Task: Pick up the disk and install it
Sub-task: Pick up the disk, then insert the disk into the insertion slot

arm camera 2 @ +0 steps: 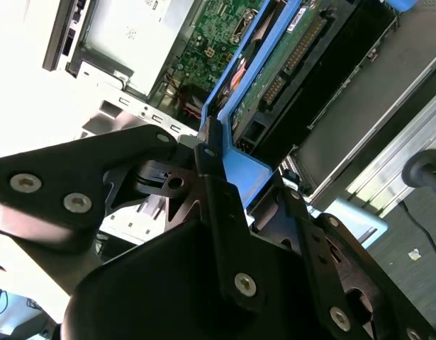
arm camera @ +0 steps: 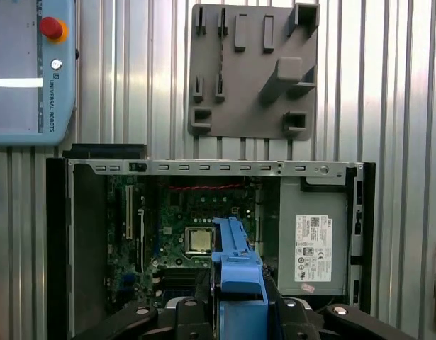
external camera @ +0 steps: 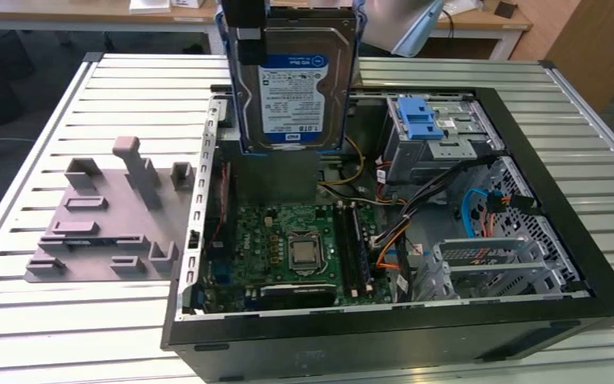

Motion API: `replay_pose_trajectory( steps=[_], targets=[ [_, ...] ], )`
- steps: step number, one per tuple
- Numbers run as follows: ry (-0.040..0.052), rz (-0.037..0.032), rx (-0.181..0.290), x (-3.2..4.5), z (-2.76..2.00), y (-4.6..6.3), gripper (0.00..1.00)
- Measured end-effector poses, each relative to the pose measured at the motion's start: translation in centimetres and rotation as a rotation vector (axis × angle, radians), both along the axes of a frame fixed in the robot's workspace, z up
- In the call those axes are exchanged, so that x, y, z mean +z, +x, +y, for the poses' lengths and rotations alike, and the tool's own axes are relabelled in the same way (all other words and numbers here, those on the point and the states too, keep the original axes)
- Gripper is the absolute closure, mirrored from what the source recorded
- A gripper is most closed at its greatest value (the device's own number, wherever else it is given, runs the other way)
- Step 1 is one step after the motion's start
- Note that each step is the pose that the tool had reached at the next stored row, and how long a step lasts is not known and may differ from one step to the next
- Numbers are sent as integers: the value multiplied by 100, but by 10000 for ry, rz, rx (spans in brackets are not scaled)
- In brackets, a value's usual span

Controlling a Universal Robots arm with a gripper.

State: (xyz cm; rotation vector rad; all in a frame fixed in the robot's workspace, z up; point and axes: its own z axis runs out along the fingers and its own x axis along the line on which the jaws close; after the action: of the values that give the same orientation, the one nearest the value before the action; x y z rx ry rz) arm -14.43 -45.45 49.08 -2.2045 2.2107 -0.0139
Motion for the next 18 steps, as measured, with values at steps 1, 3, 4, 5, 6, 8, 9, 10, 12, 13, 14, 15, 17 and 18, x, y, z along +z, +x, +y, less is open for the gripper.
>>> replay_pose_trajectory(
  steps=[1, 3, 4, 5, 6, 8, 9, 10, 12, 13, 14, 15, 17, 18],
  targets=[
    [0, 0, 1, 0, 0, 11, 64],
    [0, 0, 1, -2, -1, 33, 64],
    [0, 0, 0, -3, -1, 45, 64],
    [0, 0, 1, -4, -3, 62, 64],
    [0, 0, 0, -5, -6, 84, 64],
    [-1, 1, -1, -6, -8, 142, 64],
    [0, 0, -1, -8, -9, 171, 64],
    [-1, 1, 0, -9, -10, 200, 64],
    [0, 6, 0, -11, -12, 258, 64],
    [0, 11, -1, -12, -13, 286, 64],
    [0, 16, -1, -13, -14, 313, 64],
    [0, 20, -1, -13, -15, 337, 64],
    [0, 22, 0, -14, -17, 374, 64],
    [1, 22, 0, -15, -18, 394, 64]
  ],
)
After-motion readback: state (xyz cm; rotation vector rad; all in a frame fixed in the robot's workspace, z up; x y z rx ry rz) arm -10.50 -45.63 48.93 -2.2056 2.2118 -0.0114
